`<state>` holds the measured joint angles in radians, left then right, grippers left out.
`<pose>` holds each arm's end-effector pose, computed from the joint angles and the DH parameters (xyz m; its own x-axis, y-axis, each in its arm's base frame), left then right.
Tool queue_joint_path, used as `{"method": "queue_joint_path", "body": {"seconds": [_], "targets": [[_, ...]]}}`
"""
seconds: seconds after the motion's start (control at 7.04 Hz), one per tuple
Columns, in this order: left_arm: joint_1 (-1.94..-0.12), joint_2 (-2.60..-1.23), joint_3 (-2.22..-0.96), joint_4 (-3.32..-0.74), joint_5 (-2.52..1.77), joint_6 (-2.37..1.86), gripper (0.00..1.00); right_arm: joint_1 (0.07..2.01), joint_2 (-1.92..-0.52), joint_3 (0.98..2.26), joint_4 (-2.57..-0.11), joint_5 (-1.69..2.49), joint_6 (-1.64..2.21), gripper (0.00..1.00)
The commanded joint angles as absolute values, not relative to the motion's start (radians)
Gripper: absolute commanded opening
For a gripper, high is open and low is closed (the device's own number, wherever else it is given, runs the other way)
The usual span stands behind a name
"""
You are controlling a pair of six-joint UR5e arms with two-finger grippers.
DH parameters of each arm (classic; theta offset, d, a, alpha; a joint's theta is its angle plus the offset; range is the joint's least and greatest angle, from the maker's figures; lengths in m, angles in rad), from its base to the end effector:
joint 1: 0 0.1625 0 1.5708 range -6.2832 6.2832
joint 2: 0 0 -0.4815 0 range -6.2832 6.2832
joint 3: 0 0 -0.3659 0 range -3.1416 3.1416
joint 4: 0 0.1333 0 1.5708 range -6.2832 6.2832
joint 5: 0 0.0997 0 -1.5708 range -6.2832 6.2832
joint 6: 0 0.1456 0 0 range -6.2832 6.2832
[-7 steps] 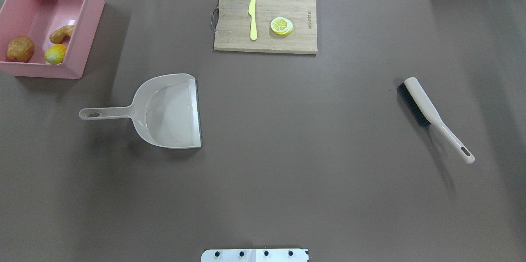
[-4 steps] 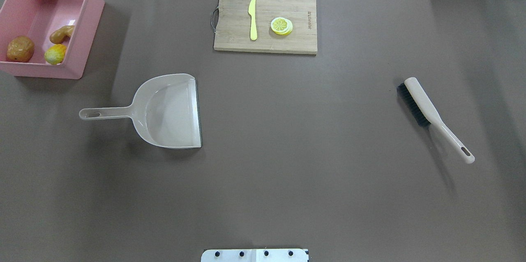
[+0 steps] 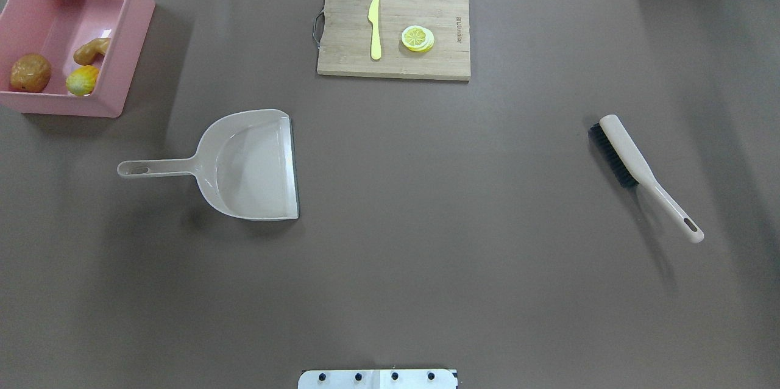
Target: Sweep and dump trash into bin
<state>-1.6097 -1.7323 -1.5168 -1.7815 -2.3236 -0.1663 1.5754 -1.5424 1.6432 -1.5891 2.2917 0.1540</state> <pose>-0.0559 -0.5674 0.6682 0.7213 0.0257 -0.6922 0.1585 0.9667 0.2011 0.0394 -0.4859 0.7078 0.7419 0.1025 0.6627 -0.1198 0.9926 -0.0195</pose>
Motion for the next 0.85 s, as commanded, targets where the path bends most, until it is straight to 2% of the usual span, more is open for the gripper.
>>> {"method": "queue_joint_path", "body": {"seconds": [0.0, 0.28, 0.71], "targets": [[-1.606, -1.713, -1.520, -1.758, -2.280, -0.155, 0.98, 1.575, -1.563, 1.652, -1.589, 2.293, 0.152, 1.00], [-1.600, -1.710, -1.502, -1.761, -2.284, -0.158, 0.98, 1.575, -1.607, 1.710, -1.589, 2.298, 0.146, 1.00], [-1.597, -1.691, -1.502, -1.772, -2.290, -0.158, 0.98, 1.575, -1.618, 1.718, -1.589, 2.299, 0.146, 1.00]]}}
